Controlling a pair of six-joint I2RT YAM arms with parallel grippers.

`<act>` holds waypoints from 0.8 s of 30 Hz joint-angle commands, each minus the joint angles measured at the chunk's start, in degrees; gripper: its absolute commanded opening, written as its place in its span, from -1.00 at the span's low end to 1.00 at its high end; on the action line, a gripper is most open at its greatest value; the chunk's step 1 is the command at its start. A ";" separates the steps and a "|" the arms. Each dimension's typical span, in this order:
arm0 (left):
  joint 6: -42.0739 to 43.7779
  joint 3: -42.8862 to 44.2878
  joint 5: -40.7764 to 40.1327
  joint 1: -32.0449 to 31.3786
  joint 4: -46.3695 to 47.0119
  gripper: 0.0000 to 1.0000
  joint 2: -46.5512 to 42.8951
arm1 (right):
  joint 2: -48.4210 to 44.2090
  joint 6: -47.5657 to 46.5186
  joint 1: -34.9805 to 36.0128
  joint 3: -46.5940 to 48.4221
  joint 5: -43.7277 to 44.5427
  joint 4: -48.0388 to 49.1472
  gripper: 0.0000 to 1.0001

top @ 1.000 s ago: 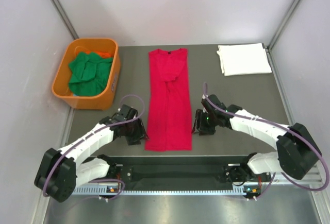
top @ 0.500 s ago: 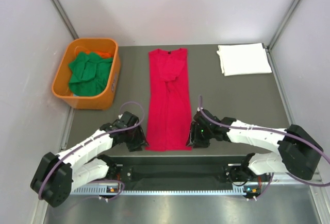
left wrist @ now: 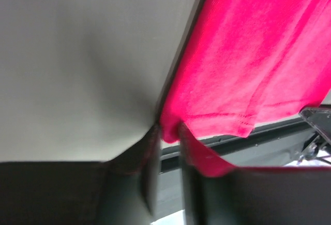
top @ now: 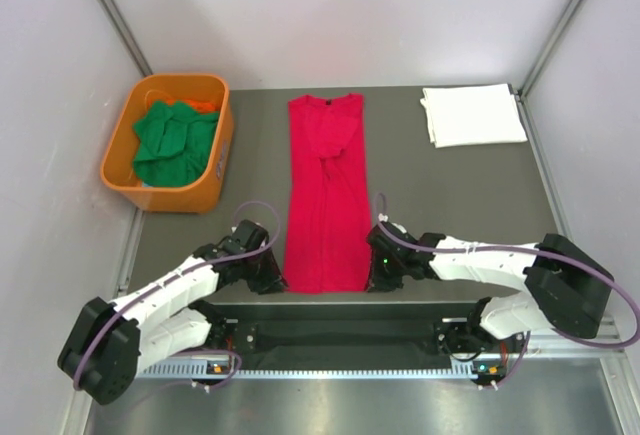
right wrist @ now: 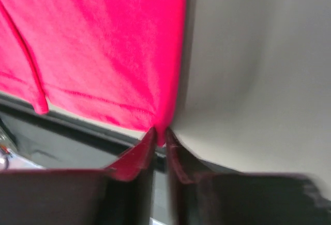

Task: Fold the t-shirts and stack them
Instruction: Fold the tshirt

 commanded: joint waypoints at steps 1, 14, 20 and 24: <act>-1.11 -1.98 1.54 -0.29 2.66 -0.56 -1.20 | -1.22 0.68 0.79 0.21 3.12 -0.81 -0.87; -8.76 -3.56 5.24 -4.15 6.80 -1.00 -4.54 | -8.17 0.33 1.93 -1.63 4.36 -4.07 -1.00; -9.29 -2.77 3.05 -6.88 5.75 -1.00 -2.61 | -7.65 0.51 3.78 -1.28 5.67 -5.56 -1.00; -8.67 -1.98 1.37 -7.59 4.16 -1.00 -1.90 | -7.73 -0.28 4.66 -1.10 7.35 -7.15 -1.00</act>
